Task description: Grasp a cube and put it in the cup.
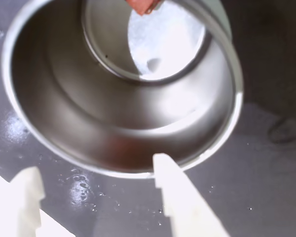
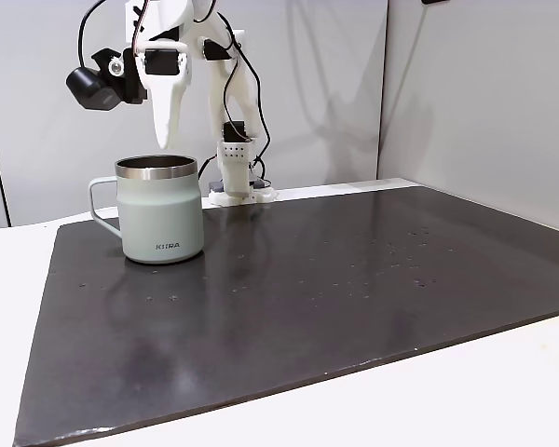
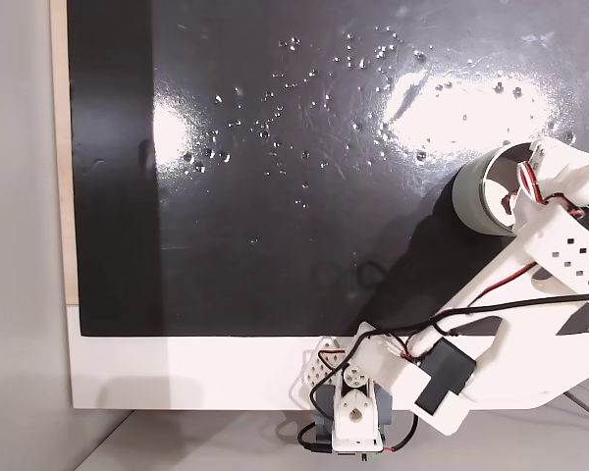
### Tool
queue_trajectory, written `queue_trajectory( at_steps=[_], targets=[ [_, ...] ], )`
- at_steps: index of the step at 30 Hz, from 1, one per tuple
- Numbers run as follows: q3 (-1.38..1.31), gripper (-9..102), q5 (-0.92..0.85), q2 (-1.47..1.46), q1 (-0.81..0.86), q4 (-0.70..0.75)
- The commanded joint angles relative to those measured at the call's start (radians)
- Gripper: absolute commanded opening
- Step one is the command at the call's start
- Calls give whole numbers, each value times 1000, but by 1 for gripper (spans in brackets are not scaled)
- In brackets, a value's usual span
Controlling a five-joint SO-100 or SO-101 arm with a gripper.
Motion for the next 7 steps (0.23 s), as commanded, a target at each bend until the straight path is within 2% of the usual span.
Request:
queue_trajectory(
  at_steps=[1, 7],
  targets=[
    [-6, 25, 2, 71, -15, 11],
    [-3, 24, -2, 66, -14, 11]
  ],
)
